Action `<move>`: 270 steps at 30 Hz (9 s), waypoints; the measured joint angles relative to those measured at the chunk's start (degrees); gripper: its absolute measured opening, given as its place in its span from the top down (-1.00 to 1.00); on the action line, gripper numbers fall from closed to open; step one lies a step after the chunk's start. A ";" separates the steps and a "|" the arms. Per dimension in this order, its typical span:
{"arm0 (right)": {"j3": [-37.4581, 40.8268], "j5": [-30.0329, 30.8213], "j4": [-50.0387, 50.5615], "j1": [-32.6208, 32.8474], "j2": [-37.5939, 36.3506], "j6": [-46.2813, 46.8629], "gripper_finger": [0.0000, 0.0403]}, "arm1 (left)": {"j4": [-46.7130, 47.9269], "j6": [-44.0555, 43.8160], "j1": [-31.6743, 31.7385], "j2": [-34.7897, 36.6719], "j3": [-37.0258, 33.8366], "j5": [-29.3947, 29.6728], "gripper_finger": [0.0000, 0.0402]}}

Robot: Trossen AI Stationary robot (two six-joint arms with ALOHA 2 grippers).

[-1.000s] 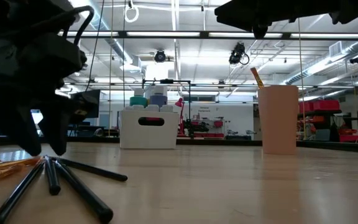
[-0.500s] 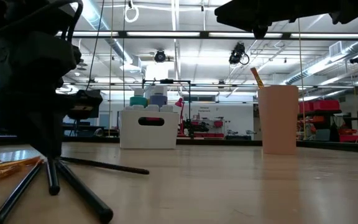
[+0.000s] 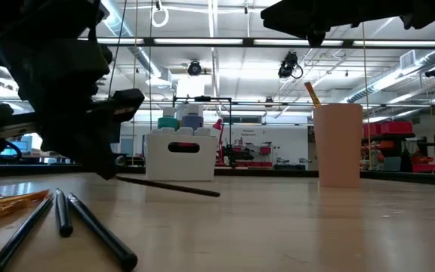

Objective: Pick & Place Paint Supplies
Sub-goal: Put the gold paint brush into the orange cup

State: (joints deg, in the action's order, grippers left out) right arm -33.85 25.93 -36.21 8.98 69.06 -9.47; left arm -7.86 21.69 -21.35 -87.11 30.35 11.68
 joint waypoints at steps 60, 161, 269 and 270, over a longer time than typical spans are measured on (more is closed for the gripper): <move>-25.94 -51.47 25.07 -11.98 22.05 48.04 0.21 | -21.55 88.28 4.09 12.63 6.77 23.78 0.99; -26.16 -40.44 35.50 -15.26 21.94 33.97 0.21 | 39.11 -11.57 14.59 2.73 17.63 -14.06 0.45; -26.14 -55.28 22.58 -18.21 29.16 45.00 0.88 | -20.58 71.53 10.74 18.01 -1.89 23.31 0.96; -26.12 -55.25 22.71 -18.26 29.16 44.90 0.92 | -20.60 70.72 10.74 18.01 -1.87 23.03 0.93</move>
State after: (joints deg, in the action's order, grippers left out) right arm -59.96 -29.32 -13.50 -9.28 98.21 35.42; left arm -28.47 92.41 -10.61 -69.10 28.49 34.71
